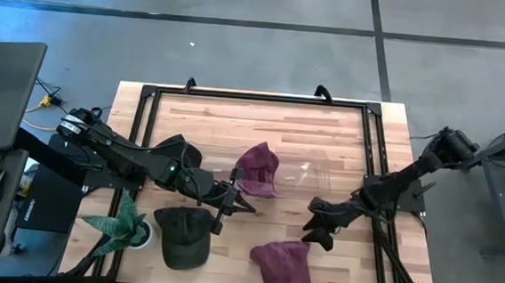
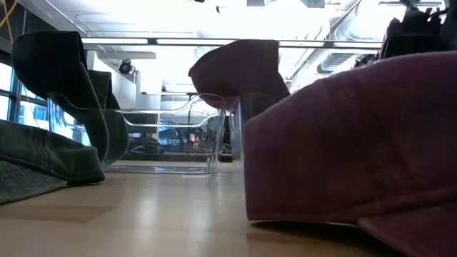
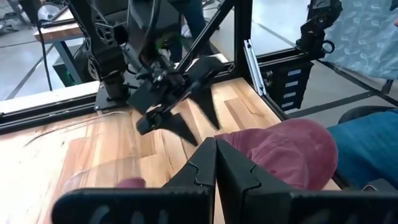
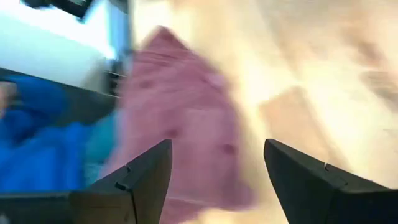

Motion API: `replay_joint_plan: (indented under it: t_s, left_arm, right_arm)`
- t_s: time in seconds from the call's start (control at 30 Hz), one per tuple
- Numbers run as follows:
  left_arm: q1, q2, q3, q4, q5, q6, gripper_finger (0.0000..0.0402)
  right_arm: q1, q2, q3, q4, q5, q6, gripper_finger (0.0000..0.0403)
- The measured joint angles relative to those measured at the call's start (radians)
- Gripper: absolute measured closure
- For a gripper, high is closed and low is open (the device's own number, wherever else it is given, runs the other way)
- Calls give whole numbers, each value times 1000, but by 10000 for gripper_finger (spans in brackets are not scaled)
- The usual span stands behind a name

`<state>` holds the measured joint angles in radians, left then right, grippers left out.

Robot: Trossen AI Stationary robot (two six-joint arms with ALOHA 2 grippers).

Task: Pick & Place hat
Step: Put the red cap into the right transparent bin

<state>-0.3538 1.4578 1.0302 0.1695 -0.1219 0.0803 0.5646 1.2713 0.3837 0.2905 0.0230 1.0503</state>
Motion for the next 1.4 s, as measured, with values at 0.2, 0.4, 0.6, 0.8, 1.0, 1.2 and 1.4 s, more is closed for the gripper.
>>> replay_joint_plan:
  t_s: [0.2, 0.4, 0.6, 0.8, 1.0, 1.2, 1.4]
  left_arm:
    - [0, 0, 0, -16, -1, -2, 401]
    - [0, 0, 0, -22, -1, -7, 401]
    - [0, 0, 1, -43, -4, -13, 401]
    - [0, 0, 1, -46, -3, -17, 401]
    - [0, 0, 1, -55, -3, -33, 401]
    - [0, 0, 1, -64, -3, -33, 401]
    - [0, 0, 1, -67, -2, -33, 401]
  right_arm:
    - [-48, 10, 11, 1, -8, -73, 154]
    - [-26, 112, 96, -30, -38, -111, 154]
    - [31, 214, 253, -108, -119, -171, 159]
    - [49, 144, 494, -707, 17, -217, 193]
    - [19, 85, 655, -1523, 226, 72, 269]
    - [-90, 74, 560, -1772, 393, 237, 375]
    - [-247, 75, 382, -1501, 495, 5, 387]
